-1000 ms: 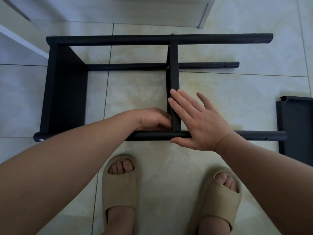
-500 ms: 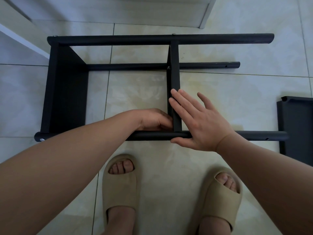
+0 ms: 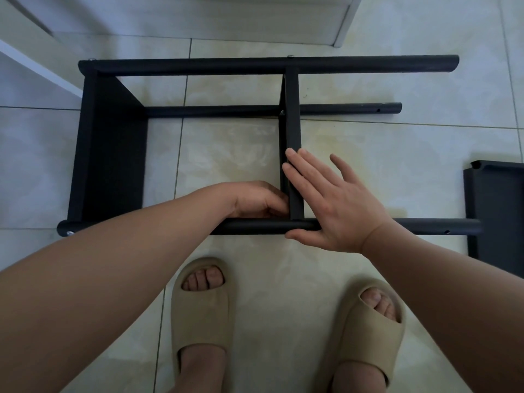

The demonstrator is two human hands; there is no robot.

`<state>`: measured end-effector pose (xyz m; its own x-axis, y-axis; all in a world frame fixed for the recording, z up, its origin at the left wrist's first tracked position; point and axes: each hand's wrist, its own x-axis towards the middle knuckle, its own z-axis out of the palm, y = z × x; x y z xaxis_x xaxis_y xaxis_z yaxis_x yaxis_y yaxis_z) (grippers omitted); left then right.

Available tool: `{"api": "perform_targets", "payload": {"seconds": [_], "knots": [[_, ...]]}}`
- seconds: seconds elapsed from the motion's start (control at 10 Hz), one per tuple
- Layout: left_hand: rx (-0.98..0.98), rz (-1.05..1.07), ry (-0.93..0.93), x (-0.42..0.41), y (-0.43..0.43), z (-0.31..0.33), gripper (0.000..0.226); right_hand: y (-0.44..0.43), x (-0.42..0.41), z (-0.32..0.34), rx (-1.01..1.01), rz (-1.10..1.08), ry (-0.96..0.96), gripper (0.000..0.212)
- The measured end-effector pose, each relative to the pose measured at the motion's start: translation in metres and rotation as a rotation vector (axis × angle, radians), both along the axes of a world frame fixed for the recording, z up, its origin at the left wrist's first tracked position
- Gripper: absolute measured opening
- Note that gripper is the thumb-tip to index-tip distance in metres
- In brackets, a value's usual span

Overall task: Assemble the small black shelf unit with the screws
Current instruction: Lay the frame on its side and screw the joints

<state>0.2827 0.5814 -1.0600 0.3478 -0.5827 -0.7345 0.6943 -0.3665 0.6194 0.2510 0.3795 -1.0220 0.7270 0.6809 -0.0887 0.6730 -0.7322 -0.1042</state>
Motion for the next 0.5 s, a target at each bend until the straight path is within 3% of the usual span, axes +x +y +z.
{"api": "perform_targets", "payload": {"seconds": [0.1, 0.3, 0.5], "knots": [[-0.016, 0.014, 0.015, 0.0006, 0.0012, -0.0015, 0.017, -0.0002, 0.0001, 0.0002, 0.003, -0.001, -0.002, 0.101], [-0.106, 0.03, 0.157, 0.0024, 0.0019, 0.0015, 0.013, -0.0002, 0.0005, 0.0006, -0.004, -0.002, 0.004, 0.102], [-0.026, -0.038, 0.038, 0.0008, -0.0003, 0.0005, 0.019, 0.0002, -0.0001, 0.0005, 0.002, -0.002, 0.004, 0.101]]}}
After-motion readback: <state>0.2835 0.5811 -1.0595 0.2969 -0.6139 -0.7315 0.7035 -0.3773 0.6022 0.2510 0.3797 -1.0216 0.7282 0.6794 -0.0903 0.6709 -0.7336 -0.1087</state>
